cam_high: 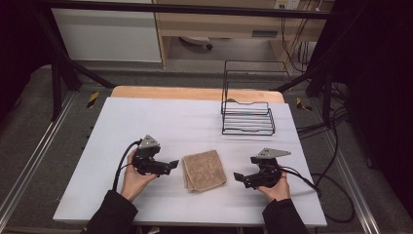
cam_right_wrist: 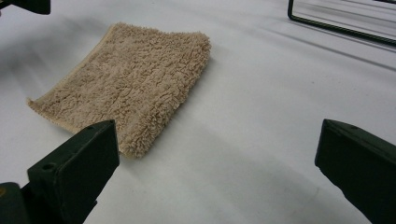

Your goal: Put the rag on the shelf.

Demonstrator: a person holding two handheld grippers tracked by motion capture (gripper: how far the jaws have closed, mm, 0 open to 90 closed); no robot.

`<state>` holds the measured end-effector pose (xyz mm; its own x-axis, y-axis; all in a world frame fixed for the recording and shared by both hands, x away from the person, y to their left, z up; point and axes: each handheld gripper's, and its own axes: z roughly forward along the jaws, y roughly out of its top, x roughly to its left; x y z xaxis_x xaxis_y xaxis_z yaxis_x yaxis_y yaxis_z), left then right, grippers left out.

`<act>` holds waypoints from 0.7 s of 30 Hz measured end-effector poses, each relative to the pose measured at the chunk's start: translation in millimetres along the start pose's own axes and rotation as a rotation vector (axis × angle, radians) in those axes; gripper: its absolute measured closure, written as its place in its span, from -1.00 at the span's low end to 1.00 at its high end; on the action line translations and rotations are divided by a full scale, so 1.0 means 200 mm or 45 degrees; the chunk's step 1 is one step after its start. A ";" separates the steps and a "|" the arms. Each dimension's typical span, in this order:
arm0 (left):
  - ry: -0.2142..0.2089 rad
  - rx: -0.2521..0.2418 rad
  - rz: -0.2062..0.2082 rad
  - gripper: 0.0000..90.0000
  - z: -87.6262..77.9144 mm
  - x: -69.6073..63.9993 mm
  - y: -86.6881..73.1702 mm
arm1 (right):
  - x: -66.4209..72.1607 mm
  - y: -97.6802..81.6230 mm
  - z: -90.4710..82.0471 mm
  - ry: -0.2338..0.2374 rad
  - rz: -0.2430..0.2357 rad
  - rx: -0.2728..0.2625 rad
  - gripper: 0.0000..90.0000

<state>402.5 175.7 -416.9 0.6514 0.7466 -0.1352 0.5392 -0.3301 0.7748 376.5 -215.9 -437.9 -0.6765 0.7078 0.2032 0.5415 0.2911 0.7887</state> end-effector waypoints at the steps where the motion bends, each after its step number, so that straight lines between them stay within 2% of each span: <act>1: -0.002 0.005 -0.004 -0.85 0.02 -0.01 0.01 | 0.00 0.00 0.00 -0.001 0.001 0.002 -0.99; 8: 0.028 0.059 -0.048 -0.72 0.12 -0.03 0.02 | 0.00 0.00 0.01 -0.003 0.001 0.010 -0.99; 12: 0.036 0.071 -0.072 -0.54 0.17 -0.04 0.02 | 0.00 0.00 0.01 0.001 0.003 0.011 -0.99; 17: 0.028 0.058 -0.149 -0.22 0.22 -0.04 0.03 | 0.00 -0.01 0.02 0.003 0.003 0.018 -0.99; 21: 0.043 0.084 -0.145 -0.09 0.25 -0.05 0.03 | 0.00 -0.01 0.02 0.000 0.001 0.024 -0.98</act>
<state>425.6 137.7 -441.3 0.5660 0.8002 -0.1985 0.6434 -0.2782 0.7132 377.4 -213.4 -441.2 -0.6762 0.7080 0.2039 0.5513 0.3026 0.7775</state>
